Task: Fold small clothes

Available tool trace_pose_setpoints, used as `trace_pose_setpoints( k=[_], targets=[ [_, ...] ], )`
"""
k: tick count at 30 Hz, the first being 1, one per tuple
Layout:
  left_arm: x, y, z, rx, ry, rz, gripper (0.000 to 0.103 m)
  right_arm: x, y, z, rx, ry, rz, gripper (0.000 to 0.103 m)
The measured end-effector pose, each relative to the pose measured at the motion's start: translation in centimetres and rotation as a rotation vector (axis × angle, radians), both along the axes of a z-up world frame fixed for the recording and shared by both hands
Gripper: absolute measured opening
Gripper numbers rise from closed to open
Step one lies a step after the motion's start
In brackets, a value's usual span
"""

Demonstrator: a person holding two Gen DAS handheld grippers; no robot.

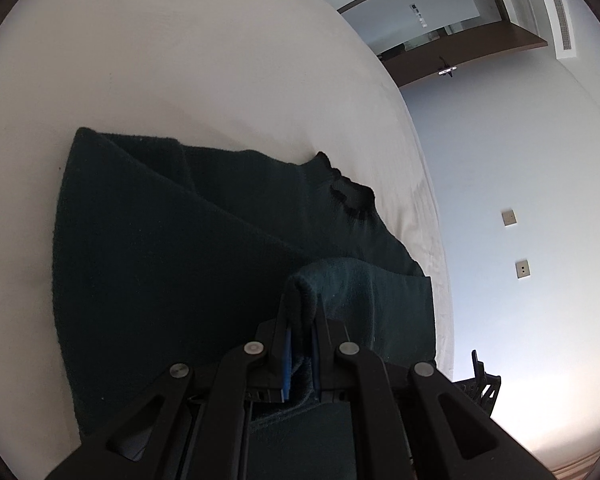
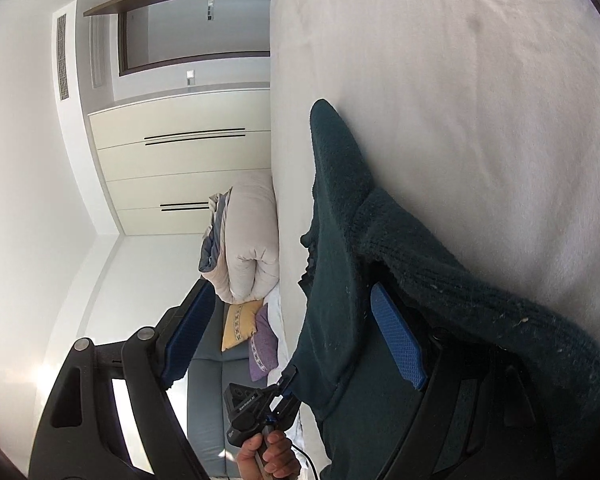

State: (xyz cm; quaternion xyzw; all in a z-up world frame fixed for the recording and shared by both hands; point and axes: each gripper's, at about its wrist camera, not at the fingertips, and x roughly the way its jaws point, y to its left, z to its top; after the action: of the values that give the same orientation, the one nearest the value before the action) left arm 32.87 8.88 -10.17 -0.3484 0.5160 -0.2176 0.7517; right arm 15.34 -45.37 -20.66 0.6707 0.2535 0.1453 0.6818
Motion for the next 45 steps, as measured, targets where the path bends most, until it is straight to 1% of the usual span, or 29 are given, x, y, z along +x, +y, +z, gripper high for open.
trace_pose_setpoints(
  k=[2,4,6,7,9,10,13,14,15,18,23,25,26,27,28,29,30,32,34,36,39,41,43,45],
  targets=[
    [-0.2,-0.4,-0.1,-0.003,0.010,-0.009,0.007,0.2,0.1,0.0,-0.006,0.005,0.001,0.080],
    [-0.2,-0.7,-0.5,-0.012,0.016,-0.005,0.007,0.6,-0.1,0.7,-0.011,0.007,-0.004,0.080],
    [-0.1,-0.6,-0.8,-0.020,0.019,0.005,0.008,1.5,-0.6,1.0,-0.019,0.006,-0.042,0.080],
    [-0.2,-0.4,-1.0,-0.022,0.020,0.009,0.008,1.6,-0.9,0.7,-0.022,0.007,-0.049,0.080],
    [-0.2,-0.3,-1.2,-0.020,0.020,0.015,0.009,1.9,-1.8,0.4,0.008,0.019,-0.056,0.080],
    [-0.2,-0.2,-1.3,-0.019,0.018,0.012,0.009,0.8,-3.2,0.2,0.019,0.017,-0.056,0.080],
    [-0.2,-0.3,-1.5,-0.021,0.022,0.008,0.009,0.6,-3.6,-0.3,0.023,-0.005,-0.068,0.079],
    [-0.3,-0.2,-1.6,-0.023,0.021,0.007,0.013,0.4,-3.8,-0.5,0.039,-0.012,-0.079,0.079],
    [-0.2,-0.3,-1.6,-0.019,0.024,0.010,0.021,0.1,-4.2,-0.8,0.057,-0.016,-0.090,0.078],
    [0.0,-0.2,-1.7,-0.005,0.025,0.008,0.022,0.2,-4.4,-1.1,0.076,-0.022,-0.105,0.078],
    [-0.1,0.5,-2.2,-0.009,0.030,0.023,0.022,-0.3,-4.3,-0.4,0.045,-0.023,-0.107,0.078],
    [-0.1,0.5,-2.0,0.010,0.027,0.024,0.023,-0.6,-3.8,-0.1,0.027,-0.010,-0.102,0.078],
    [-0.3,0.5,-1.7,0.020,0.027,0.027,0.029,-1.0,-3.6,0.2,0.018,0.007,-0.093,0.079],
    [-0.6,0.6,-1.2,0.034,0.022,0.033,0.038,-1.4,-3.2,0.6,0.007,0.027,-0.082,0.080],
    [-0.9,0.7,-0.6,0.050,0.011,0.041,0.043,-1.8,-2.8,1.0,-0.014,0.051,-0.067,0.080],
    [-1.4,0.7,0.3,0.088,-0.016,0.055,0.051,-2.2,-2.4,1.7,-0.045,0.073,-0.045,0.080],
    [-1.7,0.6,1.0,0.125,-0.038,0.062,0.056,-2.6,-1.9,2.5,-0.078,0.079,-0.025,0.080],
    [-2.5,0.1,2.3,0.195,-0.085,0.069,0.056,-2.7,-1.3,4.5,-0.151,0.055,0.001,0.080],
    [-3.1,-1.1,3.4,0.251,-0.136,0.048,0.056,-1.6,-0.9,6.5,-0.208,0.016,0.027,0.080],
    [-3.5,-2.8,4.0,0.306,-0.196,0.016,0.059,0.3,-0.5,7.5,-0.232,-0.007,0.067,0.080],
    [-3.4,-4.7,3.8,0.293,-0.258,-0.041,0.064,3.8,-0.8,8.0,-0.249,-0.023,0.102,0.080],
    [-2.8,-5.8,2.8,0.316,-0.258,-0.066,0.064,6.5,-1.2,7.5,-0.226,-0.031,0.127,0.080],
    [-2.2,-6.3,1.6,0.341,-0.239,-0.066,0.064,8.6,-1.6,6.3,-0.212,0.009,0.142,0.080],
    [-1.8,-6.5,0.2,0.344,-0.229,-0.072,0.064,10.5,-1.5,4.5,-0.262,0.051,0.185,0.080]
  ],
)
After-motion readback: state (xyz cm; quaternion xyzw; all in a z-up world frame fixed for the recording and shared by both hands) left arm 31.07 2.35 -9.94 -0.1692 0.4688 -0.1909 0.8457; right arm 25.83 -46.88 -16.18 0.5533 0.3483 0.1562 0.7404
